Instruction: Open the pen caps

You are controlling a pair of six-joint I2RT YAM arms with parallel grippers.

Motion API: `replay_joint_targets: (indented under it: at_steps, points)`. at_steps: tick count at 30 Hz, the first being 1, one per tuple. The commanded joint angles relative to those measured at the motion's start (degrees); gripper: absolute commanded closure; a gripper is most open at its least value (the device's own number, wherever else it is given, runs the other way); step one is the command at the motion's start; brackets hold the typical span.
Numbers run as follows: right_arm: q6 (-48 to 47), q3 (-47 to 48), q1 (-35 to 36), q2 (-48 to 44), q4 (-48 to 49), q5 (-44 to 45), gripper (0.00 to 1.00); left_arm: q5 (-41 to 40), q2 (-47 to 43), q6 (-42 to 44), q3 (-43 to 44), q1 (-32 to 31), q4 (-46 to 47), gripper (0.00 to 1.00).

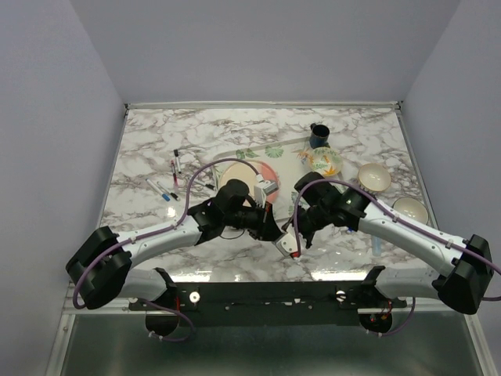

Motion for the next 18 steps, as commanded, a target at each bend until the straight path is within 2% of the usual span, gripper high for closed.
replay_joint_targets:
  at_steps: [1,5,9,11,14,15,17,18]
  points:
    - [-0.59,-3.69,-7.98,-2.96,-2.54,11.98,1.00,-1.68,-4.38,5.01,-0.15,0.12,-13.42,1.00]
    - [-3.67,-4.31,-19.12,-4.98,-2.19,10.48,0.99,-2.29,-5.09,6.51,0.02,0.12,-18.16,1.00]
    - [-5.09,-4.84,-24.68,-5.95,-2.10,8.99,0.99,-2.90,-5.53,7.12,1.07,0.12,-20.01,1.00]
    - [-3.34,-4.14,-25.57,-5.95,-2.80,5.75,0.99,-6.31,-6.58,6.95,1.43,0.21,-21.24,1.00]
    - [5.96,-3.61,-25.57,-6.04,-3.59,-2.07,0.99,-14.56,-10.09,3.54,0.64,1.61,-23.26,1.00]
    - [13.04,-3.43,-25.57,-5.86,-3.42,-3.91,1.00,-21.73,-11.58,2.39,-0.06,1.87,-23.62,1.00]
    - [19.67,-3.26,-25.57,-4.99,-3.33,-9.28,0.99,-29.41,-17.46,-0.07,-3.64,2.58,-23.01,1.00]
    - [26.49,-4.04,-25.66,-4.63,-2.90,-10.77,0.99,-32.93,-19.75,-3.04,-5.15,2.84,-22.74,1.00]
